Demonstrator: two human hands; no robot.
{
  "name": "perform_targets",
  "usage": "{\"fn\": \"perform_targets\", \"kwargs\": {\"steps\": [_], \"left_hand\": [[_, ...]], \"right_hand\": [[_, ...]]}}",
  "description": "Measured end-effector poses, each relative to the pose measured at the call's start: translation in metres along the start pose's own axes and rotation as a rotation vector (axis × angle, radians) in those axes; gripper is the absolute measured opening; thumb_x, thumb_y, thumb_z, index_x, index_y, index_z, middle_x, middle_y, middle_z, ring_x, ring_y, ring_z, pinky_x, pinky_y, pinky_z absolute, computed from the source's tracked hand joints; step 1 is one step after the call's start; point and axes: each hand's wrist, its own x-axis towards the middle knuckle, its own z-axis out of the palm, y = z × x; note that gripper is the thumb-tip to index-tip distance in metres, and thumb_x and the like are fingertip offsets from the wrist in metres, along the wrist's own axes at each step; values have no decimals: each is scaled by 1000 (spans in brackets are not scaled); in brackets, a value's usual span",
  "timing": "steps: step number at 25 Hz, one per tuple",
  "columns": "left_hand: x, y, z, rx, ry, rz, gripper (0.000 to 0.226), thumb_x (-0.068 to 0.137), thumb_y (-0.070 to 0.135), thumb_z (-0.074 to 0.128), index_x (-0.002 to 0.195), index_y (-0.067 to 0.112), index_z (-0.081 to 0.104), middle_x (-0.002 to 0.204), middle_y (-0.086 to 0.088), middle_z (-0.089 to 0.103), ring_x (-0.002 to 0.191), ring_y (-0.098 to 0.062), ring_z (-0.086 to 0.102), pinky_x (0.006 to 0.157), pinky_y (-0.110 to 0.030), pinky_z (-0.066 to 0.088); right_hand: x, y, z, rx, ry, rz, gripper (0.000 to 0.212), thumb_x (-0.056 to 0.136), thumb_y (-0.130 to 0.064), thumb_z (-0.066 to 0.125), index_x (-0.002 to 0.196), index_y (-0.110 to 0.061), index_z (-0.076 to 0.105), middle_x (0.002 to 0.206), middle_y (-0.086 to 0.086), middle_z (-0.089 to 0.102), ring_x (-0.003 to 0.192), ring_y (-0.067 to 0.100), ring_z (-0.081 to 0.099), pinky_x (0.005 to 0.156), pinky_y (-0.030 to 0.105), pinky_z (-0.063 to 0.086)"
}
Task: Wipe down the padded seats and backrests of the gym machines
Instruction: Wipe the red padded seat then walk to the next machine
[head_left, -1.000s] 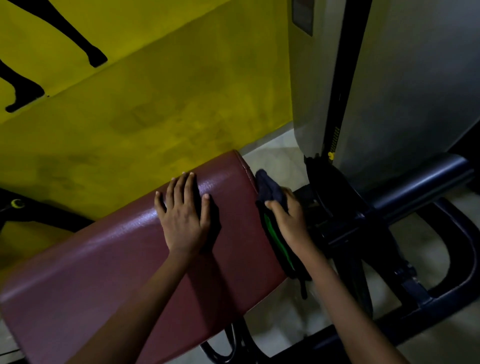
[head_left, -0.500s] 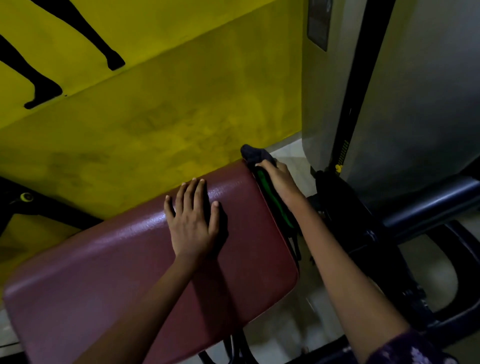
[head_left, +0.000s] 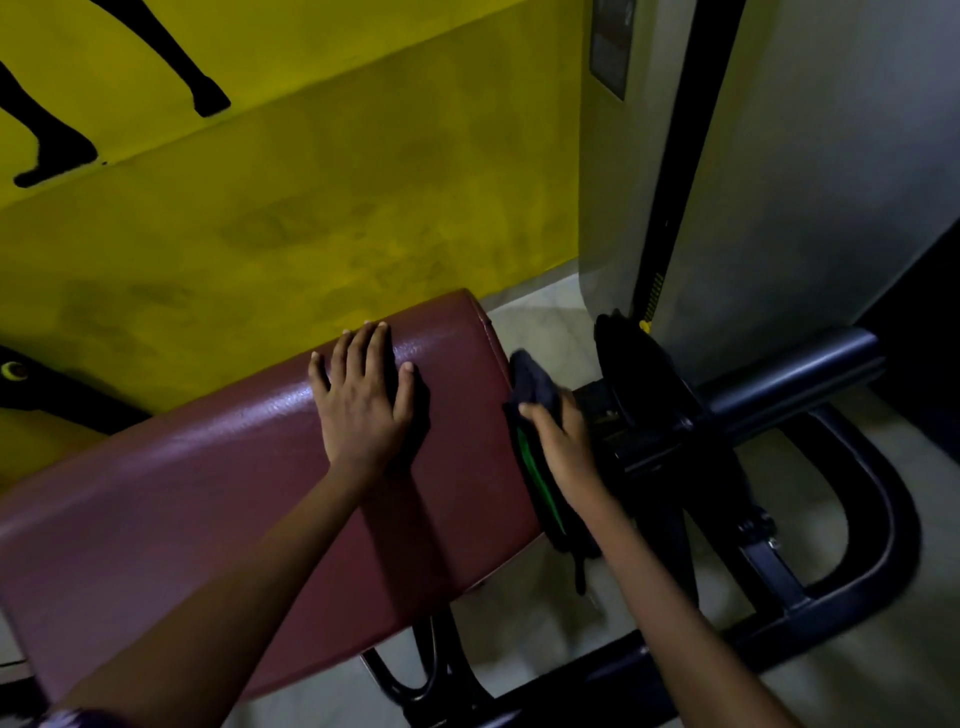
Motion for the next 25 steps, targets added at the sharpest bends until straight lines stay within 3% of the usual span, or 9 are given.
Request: {"fn": "perform_targets", "kwargs": {"steps": [5, 8, 11, 13, 17, 21, 23, 25], "left_hand": [[-3, -1, -1, -5, -11, -1, 54, 96, 45, 32, 138, 14, 47, 141, -6, 48, 134, -24, 38, 112, -51, 21], [-2, 0, 0, -12, -15, 11, 55, 95, 45, 32, 138, 13, 47, 141, -6, 49, 133, -25, 39, 113, -51, 20], [-1, 1, 1, -15, -43, 2, 57, 95, 47, 30, 138, 13, 47, 141, -5, 48, 134, -25, 39, 113, -51, 20], [-3, -1, -2, -31, -60, 4, 58, 94, 48, 29, 138, 13, 47, 142, -5, 48, 134, -24, 39, 113, -51, 19], [-3, -4, -12, -223, -86, 32, 60, 93, 45, 31, 135, 6, 48, 140, -10, 49, 133, -26, 42, 113, -42, 15], [-32, -49, -34, -325, -60, -10, 62, 92, 43, 33, 142, 7, 39, 149, -9, 38, 140, -23, 28, 116, -42, 7], [-52, -90, -43, -250, -53, 13, 61, 92, 43, 33, 140, 7, 42, 149, -10, 38, 140, -23, 30, 115, -44, 8], [-63, -133, -53, -188, -68, 29, 60, 92, 43, 34, 138, 6, 45, 147, -11, 40, 138, -24, 32, 114, -44, 8]], "right_hand": [[9, -16, 15, -324, 74, -249, 69, 73, -56, 50, 122, -7, 57, 119, 11, 55, 111, 27, 51, 92, 39, 43], [-39, 29, 1, -595, 187, -371, 69, 80, -53, 49, 128, -4, 56, 124, 17, 54, 109, 34, 53, 88, 38, 42], [-54, 48, -3, -659, 296, -377, 65, 81, -49, 49, 125, -3, 59, 117, 20, 56, 98, 40, 58, 79, 43, 49], [-41, 29, 9, -763, 354, -458, 60, 81, -48, 49, 123, -7, 61, 112, 19, 57, 93, 39, 57, 73, 42, 49], [13, -35, 50, -1014, 389, -584, 52, 85, -50, 51, 129, -22, 58, 120, 15, 54, 99, 38, 50, 77, 45, 45], [28, -72, 101, -1112, 367, -427, 50, 90, -49, 51, 132, -22, 55, 138, 9, 45, 118, 39, 39, 92, 48, 31], [11, -66, 132, -1212, 270, -660, 52, 88, -50, 48, 131, -22, 55, 134, 6, 51, 110, 39, 45, 87, 48, 35], [0, -53, 143, -1324, 69, -959, 57, 86, -54, 41, 131, -23, 56, 128, 5, 57, 98, 36, 49, 78, 45, 42]]}}
